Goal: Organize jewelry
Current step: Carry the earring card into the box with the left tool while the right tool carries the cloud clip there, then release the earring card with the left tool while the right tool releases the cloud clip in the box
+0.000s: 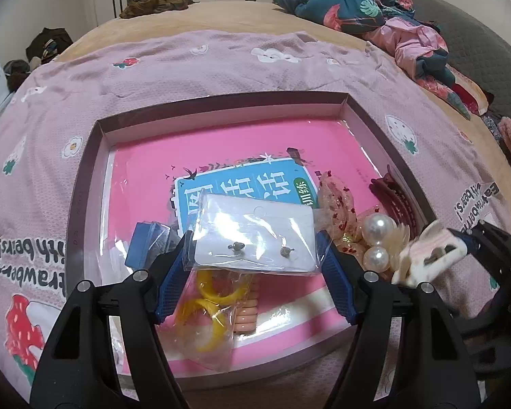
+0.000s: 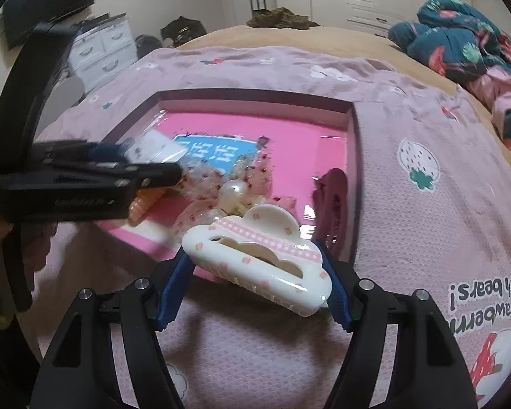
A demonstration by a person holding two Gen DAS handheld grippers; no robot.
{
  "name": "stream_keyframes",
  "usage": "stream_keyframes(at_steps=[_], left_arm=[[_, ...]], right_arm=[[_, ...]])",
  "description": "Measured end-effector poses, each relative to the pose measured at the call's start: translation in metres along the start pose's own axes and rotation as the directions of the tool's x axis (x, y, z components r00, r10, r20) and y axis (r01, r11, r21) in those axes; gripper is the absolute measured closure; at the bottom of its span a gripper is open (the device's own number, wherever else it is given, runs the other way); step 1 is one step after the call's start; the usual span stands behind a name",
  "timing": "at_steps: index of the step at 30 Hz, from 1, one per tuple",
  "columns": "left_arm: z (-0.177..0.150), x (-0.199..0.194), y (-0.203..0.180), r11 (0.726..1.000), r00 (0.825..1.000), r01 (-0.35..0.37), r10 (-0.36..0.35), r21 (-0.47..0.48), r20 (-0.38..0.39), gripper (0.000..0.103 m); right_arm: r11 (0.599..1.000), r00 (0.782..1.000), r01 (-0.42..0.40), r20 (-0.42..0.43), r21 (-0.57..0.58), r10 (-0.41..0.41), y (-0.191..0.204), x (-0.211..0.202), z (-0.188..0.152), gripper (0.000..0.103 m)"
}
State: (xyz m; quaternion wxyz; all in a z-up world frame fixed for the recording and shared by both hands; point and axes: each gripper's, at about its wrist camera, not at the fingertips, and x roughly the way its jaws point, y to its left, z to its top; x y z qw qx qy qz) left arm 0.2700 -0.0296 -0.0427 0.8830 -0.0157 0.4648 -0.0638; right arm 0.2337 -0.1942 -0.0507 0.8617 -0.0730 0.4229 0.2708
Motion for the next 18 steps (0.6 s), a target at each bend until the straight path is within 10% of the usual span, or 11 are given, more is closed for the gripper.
stream_keyframes(at_steps=[18], left_arm=[[0.001, -0.008, -0.004, 1.0, 1.0, -0.003, 0.003, 0.009, 0.013, 0.041]], right_arm=[[0.997, 0.996, 0.077, 0.049, 0.018, -0.077, 0.002, -0.028, -0.012, 0.019]])
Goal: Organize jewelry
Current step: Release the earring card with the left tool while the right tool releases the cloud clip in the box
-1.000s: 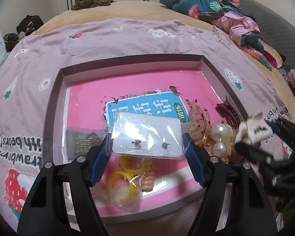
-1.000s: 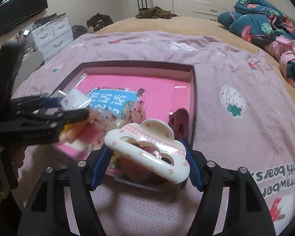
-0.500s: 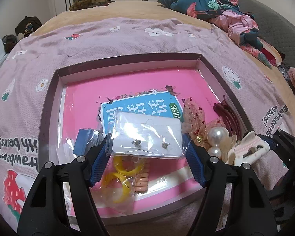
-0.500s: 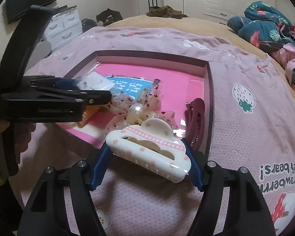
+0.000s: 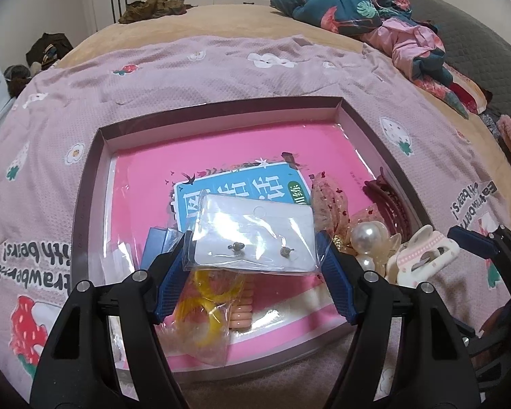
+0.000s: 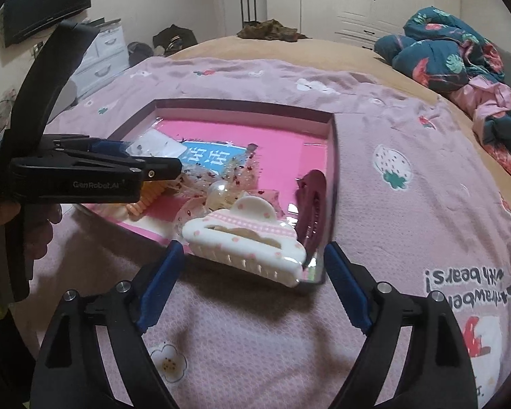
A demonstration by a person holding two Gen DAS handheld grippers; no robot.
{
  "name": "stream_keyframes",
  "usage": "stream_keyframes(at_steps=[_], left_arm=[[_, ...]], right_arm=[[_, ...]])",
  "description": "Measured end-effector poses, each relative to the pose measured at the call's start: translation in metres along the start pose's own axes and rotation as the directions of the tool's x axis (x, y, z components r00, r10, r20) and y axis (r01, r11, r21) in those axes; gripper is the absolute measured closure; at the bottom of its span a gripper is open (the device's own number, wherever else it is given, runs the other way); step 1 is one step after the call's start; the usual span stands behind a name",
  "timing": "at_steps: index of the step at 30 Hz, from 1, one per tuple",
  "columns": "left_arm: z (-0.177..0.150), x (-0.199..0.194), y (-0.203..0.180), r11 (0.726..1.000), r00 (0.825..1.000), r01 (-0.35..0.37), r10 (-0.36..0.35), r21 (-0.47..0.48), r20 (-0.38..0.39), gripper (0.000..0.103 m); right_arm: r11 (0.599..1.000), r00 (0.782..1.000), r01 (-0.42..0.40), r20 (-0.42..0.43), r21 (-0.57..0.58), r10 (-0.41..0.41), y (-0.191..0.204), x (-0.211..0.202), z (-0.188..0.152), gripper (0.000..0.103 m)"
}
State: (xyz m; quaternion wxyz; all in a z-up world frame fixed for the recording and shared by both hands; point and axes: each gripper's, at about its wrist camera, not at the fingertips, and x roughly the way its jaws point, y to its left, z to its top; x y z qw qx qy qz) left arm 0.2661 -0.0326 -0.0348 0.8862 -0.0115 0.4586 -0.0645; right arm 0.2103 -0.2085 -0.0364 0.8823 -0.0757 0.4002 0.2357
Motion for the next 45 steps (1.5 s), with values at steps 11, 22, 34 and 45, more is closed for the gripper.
stream_keyframes(at_steps=[11, 22, 34, 45], left_arm=[[0.005, -0.024, -0.003, 1.0, 0.999, 0.001, 0.0, -0.009, 0.047, 0.032], [0.004, -0.065, 0.0, 1.0, 0.994, -0.001, 0.004, -0.028, 0.109, 0.023], [-0.012, -0.133, 0.004, 0.999, 0.98, -0.013, 0.02, -0.036, 0.2, 0.013], [-0.051, -0.176, 0.005, 0.998, 0.965, -0.005, 0.02, -0.057, 0.261, 0.009]], right_arm=[[0.999, 0.999, 0.037, 0.021, 0.005, -0.037, 0.0, -0.027, -0.005, 0.013], [0.999, 0.996, 0.052, 0.071, -0.004, -0.052, 0.011, -0.057, -0.003, 0.011], [0.998, 0.985, 0.07, 0.155, 0.007, -0.07, 0.026, -0.098, -0.003, 0.006], [0.996, 0.973, 0.079, 0.213, 0.05, -0.088, 0.033, -0.128, -0.009, 0.004]])
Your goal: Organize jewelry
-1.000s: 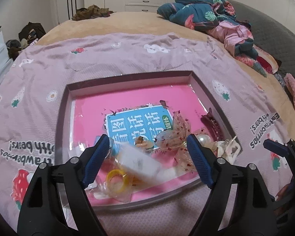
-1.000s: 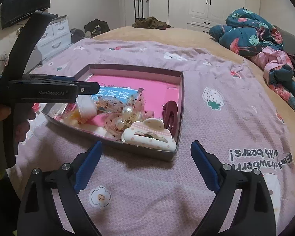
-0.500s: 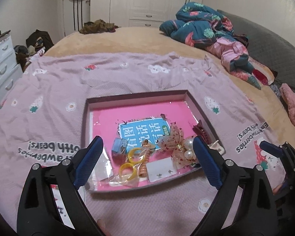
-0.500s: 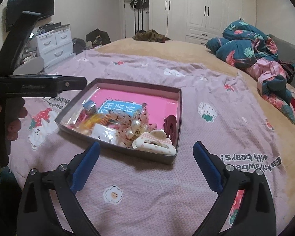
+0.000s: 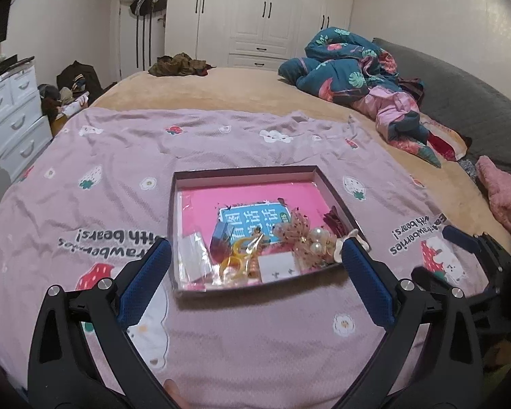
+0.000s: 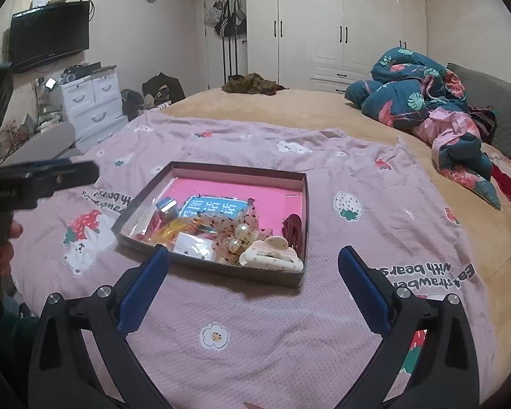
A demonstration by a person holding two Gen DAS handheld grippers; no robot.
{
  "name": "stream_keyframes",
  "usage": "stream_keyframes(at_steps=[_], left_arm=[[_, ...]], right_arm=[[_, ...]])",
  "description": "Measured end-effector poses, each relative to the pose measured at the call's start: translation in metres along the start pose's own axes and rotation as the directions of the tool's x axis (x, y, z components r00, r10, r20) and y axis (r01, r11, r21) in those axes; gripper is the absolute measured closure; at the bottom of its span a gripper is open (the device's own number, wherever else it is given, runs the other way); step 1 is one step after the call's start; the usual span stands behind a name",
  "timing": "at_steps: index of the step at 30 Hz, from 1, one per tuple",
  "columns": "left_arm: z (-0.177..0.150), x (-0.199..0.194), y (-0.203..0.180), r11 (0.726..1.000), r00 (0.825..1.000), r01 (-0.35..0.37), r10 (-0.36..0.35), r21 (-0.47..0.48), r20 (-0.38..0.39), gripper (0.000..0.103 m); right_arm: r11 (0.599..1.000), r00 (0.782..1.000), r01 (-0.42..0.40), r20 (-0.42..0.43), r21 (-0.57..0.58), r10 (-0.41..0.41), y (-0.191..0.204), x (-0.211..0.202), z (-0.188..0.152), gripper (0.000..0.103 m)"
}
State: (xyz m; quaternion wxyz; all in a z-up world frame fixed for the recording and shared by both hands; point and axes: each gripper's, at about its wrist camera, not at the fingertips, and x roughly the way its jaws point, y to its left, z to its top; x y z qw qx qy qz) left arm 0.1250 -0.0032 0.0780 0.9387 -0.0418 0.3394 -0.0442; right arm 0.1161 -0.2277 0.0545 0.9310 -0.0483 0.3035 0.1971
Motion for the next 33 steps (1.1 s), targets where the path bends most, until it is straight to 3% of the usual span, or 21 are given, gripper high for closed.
stream_keyframes(at_steps=[15, 24, 33], left_arm=[[-0.056, -0.021, 0.012, 0.999, 0.999, -0.036, 0.036, -0.028, -0.002, 0.009], [-0.086, -0.018, 0.014, 0.998, 0.998, -0.061, 0.061, -0.023, -0.014, 0.009], [-0.104, -0.012, 0.018, 0.997, 0.997, -0.064, 0.063, -0.049, -0.035, 0.009]], right_arm=[[0.997, 1.0, 0.013, 0.007, 0.074, -0.013, 0.001, -0.016, -0.025, 0.004], [0.995, 0.998, 0.053, 0.01, 0.087, -0.055, 0.004, -0.018, -0.05, 0.004], [0.99, 0.999, 0.041, -0.017, 0.134, -0.039, 0.007, -0.01, -0.076, 0.004]])
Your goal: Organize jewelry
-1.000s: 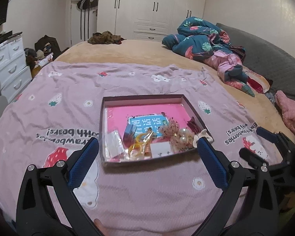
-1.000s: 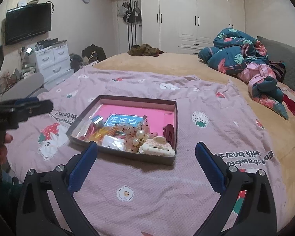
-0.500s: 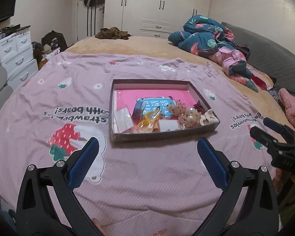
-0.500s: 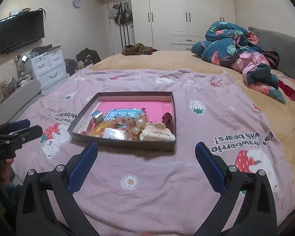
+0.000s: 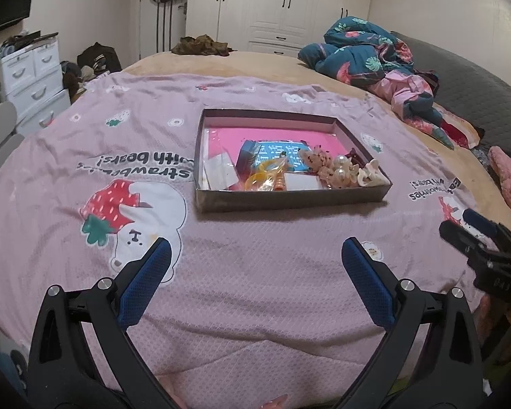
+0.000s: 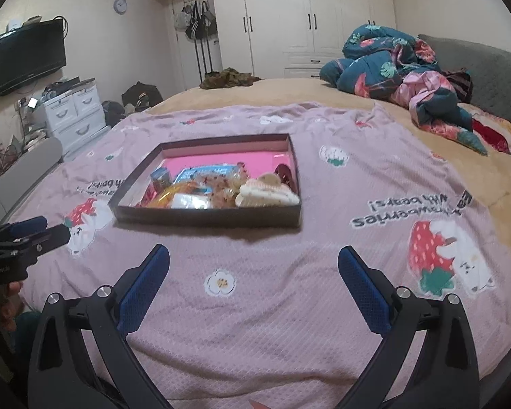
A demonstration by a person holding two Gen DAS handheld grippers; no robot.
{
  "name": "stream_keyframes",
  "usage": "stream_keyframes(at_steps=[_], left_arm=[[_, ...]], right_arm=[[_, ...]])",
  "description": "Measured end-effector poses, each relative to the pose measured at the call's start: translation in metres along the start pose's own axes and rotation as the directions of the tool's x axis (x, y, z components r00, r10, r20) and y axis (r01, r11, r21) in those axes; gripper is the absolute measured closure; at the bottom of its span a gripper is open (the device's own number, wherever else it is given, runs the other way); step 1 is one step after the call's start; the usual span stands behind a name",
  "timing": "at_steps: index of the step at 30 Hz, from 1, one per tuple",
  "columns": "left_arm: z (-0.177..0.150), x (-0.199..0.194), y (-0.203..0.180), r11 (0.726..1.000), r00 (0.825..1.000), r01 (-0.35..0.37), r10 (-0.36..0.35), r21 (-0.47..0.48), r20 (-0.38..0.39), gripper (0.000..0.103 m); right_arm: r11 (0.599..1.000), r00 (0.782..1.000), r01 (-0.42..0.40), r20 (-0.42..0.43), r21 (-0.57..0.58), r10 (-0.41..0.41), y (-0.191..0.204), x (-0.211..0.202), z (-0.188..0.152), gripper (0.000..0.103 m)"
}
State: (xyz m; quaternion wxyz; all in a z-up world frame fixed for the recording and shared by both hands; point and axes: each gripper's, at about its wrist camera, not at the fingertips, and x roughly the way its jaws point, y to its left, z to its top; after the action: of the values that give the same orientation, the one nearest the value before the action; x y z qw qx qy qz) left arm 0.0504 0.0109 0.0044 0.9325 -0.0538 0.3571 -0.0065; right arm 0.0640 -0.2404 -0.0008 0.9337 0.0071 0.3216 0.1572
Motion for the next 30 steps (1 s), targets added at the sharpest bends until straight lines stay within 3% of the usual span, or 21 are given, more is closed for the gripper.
stream_keyframes(at_steps=[30], left_arm=[[-0.004, -0.001, 0.004, 1.0, 1.0, -0.019, 0.018, -0.014, -0.013, 0.009]], right_arm=[[0.999, 0.999, -0.04, -0.016, -0.025, 0.04, 0.014, 0.0, -0.002, 0.004]])
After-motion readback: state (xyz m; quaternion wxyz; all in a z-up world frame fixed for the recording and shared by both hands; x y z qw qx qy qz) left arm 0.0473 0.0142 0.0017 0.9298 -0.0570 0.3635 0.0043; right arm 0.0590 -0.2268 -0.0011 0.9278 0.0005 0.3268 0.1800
